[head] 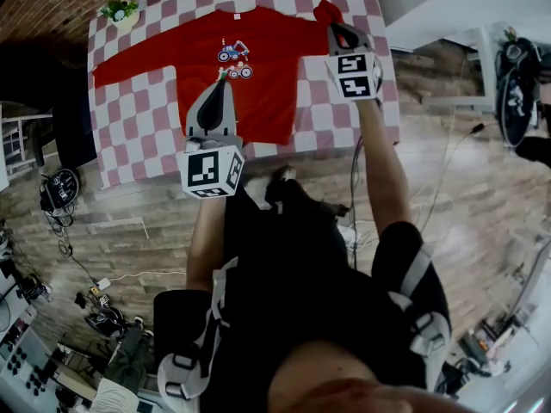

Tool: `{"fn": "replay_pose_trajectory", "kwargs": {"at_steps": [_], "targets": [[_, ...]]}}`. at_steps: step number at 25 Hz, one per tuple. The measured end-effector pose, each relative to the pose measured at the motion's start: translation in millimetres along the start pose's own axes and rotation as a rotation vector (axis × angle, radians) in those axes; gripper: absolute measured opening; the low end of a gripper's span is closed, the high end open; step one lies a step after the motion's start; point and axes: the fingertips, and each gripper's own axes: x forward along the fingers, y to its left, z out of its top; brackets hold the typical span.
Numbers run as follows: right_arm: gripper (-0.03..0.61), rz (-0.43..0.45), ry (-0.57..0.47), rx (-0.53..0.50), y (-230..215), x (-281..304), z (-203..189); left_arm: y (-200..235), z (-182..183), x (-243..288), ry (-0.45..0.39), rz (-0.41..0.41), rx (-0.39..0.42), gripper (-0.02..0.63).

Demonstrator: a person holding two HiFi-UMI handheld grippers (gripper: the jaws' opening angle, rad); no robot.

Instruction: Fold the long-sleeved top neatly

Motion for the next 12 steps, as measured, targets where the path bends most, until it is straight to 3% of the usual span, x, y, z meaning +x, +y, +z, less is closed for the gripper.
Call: {"fn": "replay_pose_trajectory", "kwargs": {"at_steps": [12], "targets": [[0.011,-0.044,-0.001,-0.096,104,8,49,101,-13,-27,0.037,-0.07,-0.032,0.003]]}}
